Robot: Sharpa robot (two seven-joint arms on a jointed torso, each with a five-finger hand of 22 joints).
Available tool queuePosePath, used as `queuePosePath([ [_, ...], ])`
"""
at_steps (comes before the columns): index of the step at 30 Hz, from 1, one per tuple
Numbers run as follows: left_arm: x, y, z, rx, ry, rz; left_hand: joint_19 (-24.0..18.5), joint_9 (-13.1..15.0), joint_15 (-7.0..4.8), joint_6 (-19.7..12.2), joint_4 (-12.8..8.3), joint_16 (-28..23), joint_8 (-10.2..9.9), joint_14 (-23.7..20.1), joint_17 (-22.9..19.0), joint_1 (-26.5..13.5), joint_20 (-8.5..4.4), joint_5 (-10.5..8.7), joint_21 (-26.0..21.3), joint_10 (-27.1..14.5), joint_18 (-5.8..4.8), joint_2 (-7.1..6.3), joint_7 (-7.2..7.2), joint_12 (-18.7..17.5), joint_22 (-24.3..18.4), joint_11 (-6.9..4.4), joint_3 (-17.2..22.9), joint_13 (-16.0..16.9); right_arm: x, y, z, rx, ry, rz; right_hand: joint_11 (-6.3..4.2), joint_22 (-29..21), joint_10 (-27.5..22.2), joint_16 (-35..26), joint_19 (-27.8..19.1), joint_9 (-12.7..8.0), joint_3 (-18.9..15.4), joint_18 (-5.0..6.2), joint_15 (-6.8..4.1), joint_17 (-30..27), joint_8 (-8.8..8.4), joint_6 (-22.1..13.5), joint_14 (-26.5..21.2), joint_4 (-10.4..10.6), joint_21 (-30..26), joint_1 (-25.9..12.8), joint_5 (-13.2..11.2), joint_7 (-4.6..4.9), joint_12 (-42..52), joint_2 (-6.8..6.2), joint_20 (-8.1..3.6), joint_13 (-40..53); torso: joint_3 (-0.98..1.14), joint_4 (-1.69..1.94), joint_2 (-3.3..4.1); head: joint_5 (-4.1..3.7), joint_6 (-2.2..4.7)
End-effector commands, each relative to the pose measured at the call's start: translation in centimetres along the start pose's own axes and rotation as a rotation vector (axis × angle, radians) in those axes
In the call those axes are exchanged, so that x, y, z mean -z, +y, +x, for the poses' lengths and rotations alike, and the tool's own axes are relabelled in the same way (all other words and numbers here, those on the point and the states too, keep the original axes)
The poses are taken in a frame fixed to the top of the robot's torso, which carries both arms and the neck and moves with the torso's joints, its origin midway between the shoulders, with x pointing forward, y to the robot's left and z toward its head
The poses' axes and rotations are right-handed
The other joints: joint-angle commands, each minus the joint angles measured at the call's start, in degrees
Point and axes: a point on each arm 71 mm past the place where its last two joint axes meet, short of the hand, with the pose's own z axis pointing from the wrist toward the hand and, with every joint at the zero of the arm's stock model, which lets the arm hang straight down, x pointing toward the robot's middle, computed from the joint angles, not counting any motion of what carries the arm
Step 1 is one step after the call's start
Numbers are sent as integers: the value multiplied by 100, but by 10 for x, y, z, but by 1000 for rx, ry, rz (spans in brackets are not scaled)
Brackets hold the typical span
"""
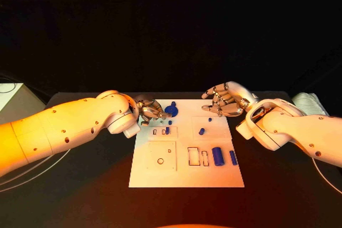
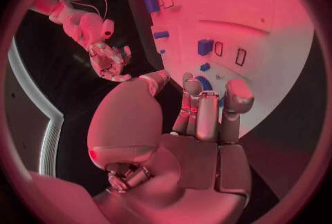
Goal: Assemble the parts on the task board
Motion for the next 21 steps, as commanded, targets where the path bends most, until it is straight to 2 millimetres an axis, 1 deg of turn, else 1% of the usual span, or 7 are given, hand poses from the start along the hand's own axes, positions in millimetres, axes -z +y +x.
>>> queuePosePath([
  [1, -3, 0, 1, -175, 27, -76, 44, 47, -3, 3, 3, 39, 50, 53, 33, -98, -5, -17, 24, 29, -116, 3, -41, 27, 29, -7, -67, 20, 0, 1, -2, -28, -4, -34, -114, -211, -155, -430, 33, -14, 83, 32, -6, -351, 63, -66, -96, -4, -253, 19, 36, -4, -178, -69, 3, -279, -1, 13, 10, -15, -12],
  [3, -6, -3, 1, -231, 23, -85, 43, 90, -8, -24, 8, 41, 74, 53, 34, -210, -14, -16, 29, 14, -117, 27, -43, 23, 32, -10, -143, -1, 0, 0, -3, -27, -13, -33, -111, -329, -163, -794, 60, -24, 141, 28, -7, -639, 92, -95, -185, -5, -385, 24, 43, 0, -251, -96, 3, -428, -1, 21, 13, -17, -30],
  [7, -10, -6, 1, -317, 21, -102, 41, 125, -9, -43, 9, 39, 89, 49, 29, -322, -19, -16, 31, 5, -117, 49, -43, 22, 32, -10, -223, -13, 1, -2, -5, -24, -30, -32, -108, -474, -176, -1165, 105, -35, 208, 28, -3, -871, 138, -115, -235, -7, -545, 13, 57, 2, -314, -131, 5, -602, -2, 9, 18, -6, -39],
  [10, -12, -8, 1, -351, 29, -113, 40, 161, -9, -52, 10, 40, 108, 49, 33, -417, -21, -18, 31, 0, -118, 73, -46, 26, 34, -11, -299, -15, 1, -2, -6, -10, -37, -39, -109, -498, -176, -1209, 114, -37, 224, 27, -3, -888, 148, -114, -234, -8, -570, 13, 72, 2, -318, -131, 5, -628, 2, -1, 23, 2, -44],
  [11, -13, -9, 2, -358, 33, -115, 40, 174, -10, -49, 10, 45, 119, 54, 44, -439, -21, -18, 33, 0, -118, 80, -49, 28, 36, -13, -320, -15, 1, -2, -6, -4, -38, -42, -107, -528, -184, -1262, 127, -41, 248, 27, -2, -902, 158, -121, -231, -6, -603, 9, 151, 6, -325, -134, 5, -665, 2, -2, 26, 3, -45],
  [18, -17, -13, 7, -379, 77, -124, 48, 198, -13, -50, 9, 47, 136, 54, 48, -474, -23, -18, 38, -10, -121, 90, -54, 25, 49, -16, -355, -26, 0, -1, -6, 11, -45, -47, -103, -563, -193, -1334, 137, -46, 260, 25, 2, -928, 171, -126, -236, 0, -642, -15, 188, 8, -326, -153, 7, -702, -3, 7, 23, -20, -90],
  [21, -19, -14, 9, -379, 92, -126, 52, 207, -14, -52, 10, 50, 141, 56, 54, -491, -23, -17, 41, -12, -122, 97, -56, 25, 56, -17, -371, -27, -1, -1, -5, 17, -44, -48, -101, -576, -197, -1366, 139, -49, 263, 24, 4, -944, 174, -132, -242, 1, -657, -25, 194, 9, -326, -161, 9, -715, -4, 9, 22, -28, -91],
])
